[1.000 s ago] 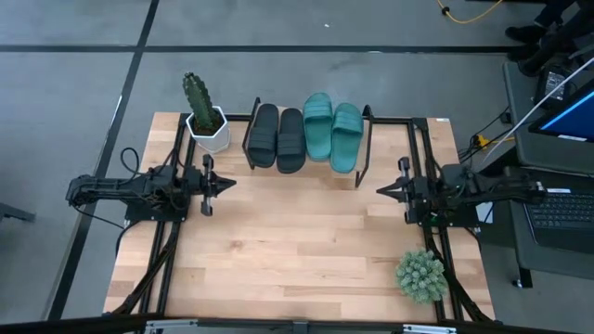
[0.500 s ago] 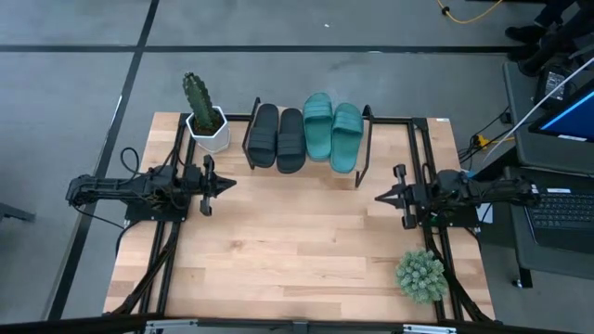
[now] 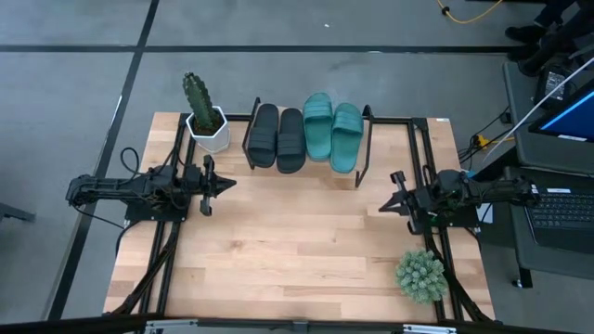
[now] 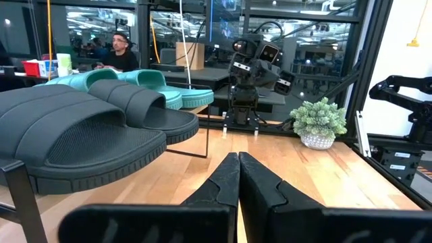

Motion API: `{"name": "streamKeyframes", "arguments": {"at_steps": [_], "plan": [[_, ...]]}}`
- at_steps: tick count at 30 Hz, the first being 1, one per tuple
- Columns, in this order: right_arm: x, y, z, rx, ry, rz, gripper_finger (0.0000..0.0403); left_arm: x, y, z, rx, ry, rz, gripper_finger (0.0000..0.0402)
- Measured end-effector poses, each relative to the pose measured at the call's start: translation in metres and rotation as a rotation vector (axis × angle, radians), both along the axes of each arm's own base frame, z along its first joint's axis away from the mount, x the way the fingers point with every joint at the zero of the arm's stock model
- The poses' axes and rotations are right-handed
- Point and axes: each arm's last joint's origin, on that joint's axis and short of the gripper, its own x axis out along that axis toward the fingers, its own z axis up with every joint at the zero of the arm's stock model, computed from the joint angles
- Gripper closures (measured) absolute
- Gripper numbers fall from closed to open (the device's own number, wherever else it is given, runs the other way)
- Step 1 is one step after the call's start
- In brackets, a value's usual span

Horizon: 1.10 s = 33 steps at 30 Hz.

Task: Pick and place slides into the shelf
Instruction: Return to Home Position

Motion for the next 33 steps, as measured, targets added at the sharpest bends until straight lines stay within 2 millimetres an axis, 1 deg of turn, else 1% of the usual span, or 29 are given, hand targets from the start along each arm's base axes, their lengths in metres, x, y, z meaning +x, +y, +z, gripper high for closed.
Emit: {"name": "streamKeyframes", "arguments": {"at_steps": [9,13,16,17,23,28,31,33], "plan": [[-0.002,0.005,0.006,0.02,-0.051,0.176,0.0399,0.0,0.0,0.0,0.0,0.0,0.0,0.0401],[-0.002,0.004,0.004,0.026,-0.066,0.168,0.0399,0.0,0.0,0.0,0.0,0.0,0.0,0.0401],[0.002,0.005,-0.011,0.059,-0.071,0.169,0.0399,0.0,0.0,0.0,0.0,0.0,0.0,0.0401],[0.002,0.005,-0.012,0.064,-0.06,0.166,0.0399,0.0,0.0,0.0,0.0,0.0,0.0,0.0401],[0.0,0.004,-0.001,0.065,-0.158,0.169,0.0399,0.0,0.0,0.0,0.0,0.0,-0.001,0.0401],[0.0,0.004,0.0,0.061,-0.176,0.166,0.0391,0.0,0.0,0.0,0.0,0.0,0.0,0.0401],[0.001,0.003,0.001,0.048,-0.187,0.095,0.0382,0.0,0.0,0.0,0.0,0.0,0.0,0.0401],[0.002,0.0,0.0,0.063,-0.183,0.002,0.0378,0.0,0.0,0.0,0.0,0.0,-0.001,0.0401]]}}
